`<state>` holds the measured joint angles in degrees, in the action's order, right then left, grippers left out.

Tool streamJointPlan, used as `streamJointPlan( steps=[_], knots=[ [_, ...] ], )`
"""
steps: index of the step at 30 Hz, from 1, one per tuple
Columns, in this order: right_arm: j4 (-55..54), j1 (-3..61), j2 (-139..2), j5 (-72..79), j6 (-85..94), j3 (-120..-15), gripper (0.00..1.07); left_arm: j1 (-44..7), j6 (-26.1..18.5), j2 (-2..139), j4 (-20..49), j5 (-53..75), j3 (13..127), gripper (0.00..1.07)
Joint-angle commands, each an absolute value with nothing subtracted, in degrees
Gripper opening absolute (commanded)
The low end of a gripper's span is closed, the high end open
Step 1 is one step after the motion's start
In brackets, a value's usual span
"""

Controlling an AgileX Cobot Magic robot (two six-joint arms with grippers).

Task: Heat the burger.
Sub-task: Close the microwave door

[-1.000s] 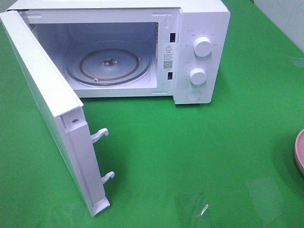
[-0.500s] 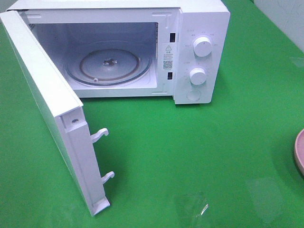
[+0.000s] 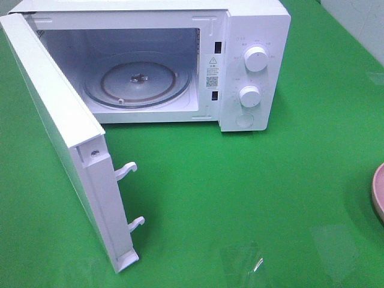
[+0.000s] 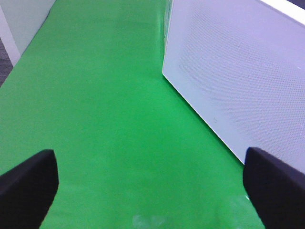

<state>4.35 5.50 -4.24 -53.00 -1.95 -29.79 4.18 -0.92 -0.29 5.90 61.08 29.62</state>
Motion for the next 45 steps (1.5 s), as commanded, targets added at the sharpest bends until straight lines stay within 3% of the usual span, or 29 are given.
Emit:
streamJointPlan(
  steps=[1, 9, 45],
  knots=[
    [4.2, 4.0, -2.3, -52.3, -1.3, -29.6, 0.76, 4.3, -0.9, -0.5, 6.0, 61.0, 29.6, 1.00],
    [4.1, 0.9, 1.8, -55.1, -2.5, -28.1, 0.76, 4.3, -0.9, -0.6, 6.0, 61.0, 29.6, 1.00],
    [4.1, 0.9, 1.8, -55.1, -2.5, -28.1, 0.76, 4.3, -0.9, -0.6, 6.0, 61.0, 29.6, 1.00]
  ],
)
